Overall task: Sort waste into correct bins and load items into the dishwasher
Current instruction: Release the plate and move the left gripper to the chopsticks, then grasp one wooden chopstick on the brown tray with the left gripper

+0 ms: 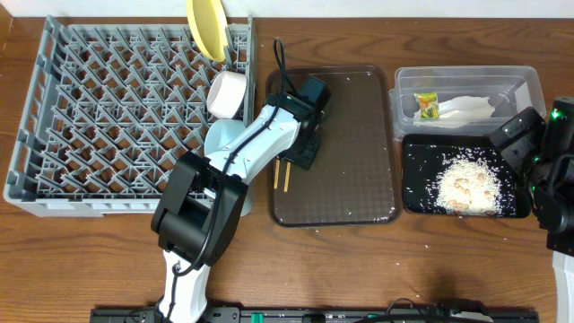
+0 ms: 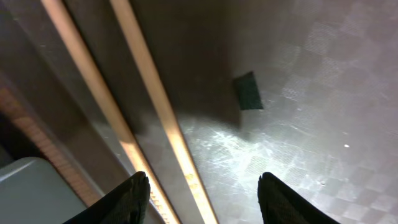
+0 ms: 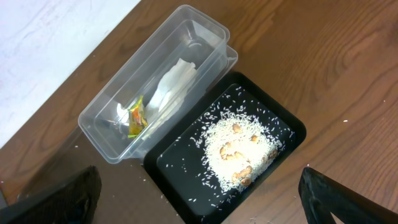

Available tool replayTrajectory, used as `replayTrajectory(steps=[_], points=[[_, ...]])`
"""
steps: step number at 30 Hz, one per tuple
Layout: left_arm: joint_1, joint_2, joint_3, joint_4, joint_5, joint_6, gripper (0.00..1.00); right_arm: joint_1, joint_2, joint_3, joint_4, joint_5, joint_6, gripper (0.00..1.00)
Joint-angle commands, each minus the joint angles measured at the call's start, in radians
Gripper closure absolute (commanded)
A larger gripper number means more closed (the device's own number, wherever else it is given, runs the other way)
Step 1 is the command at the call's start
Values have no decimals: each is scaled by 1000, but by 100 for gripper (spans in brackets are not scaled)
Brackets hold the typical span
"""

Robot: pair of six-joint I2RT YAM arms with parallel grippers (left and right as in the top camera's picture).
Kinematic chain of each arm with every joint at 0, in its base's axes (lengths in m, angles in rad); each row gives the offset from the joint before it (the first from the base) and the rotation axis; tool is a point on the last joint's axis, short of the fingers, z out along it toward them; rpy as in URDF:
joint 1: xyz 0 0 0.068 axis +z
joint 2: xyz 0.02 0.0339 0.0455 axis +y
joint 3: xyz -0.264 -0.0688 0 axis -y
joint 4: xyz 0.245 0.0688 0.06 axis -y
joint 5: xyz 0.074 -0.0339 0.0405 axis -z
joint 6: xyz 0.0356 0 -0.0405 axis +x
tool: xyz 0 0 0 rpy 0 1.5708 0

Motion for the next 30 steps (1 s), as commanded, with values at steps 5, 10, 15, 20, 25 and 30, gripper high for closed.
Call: replayTrajectory(steps=[5,10,15,20,25,30], points=[[0,15,3,-24,38,-51,43,-3,5,-1,0,13,-9,1],[0,29,3,-13,16,-100,44,-3,5,-1,0,13,-10,1],[4,59,4,-16,-15,-104,46,-3,5,-1,0,13,-10,1],[16,59,8,11,-45,-115,46,-3,5,-1,0,13,-10,1],[16,60,8,48,-44,-154,46,-3,5,-1,0,13,-10,1],[11,75,8,64,-44,-176,51,-3,5,-1,0,13,-10,1]])
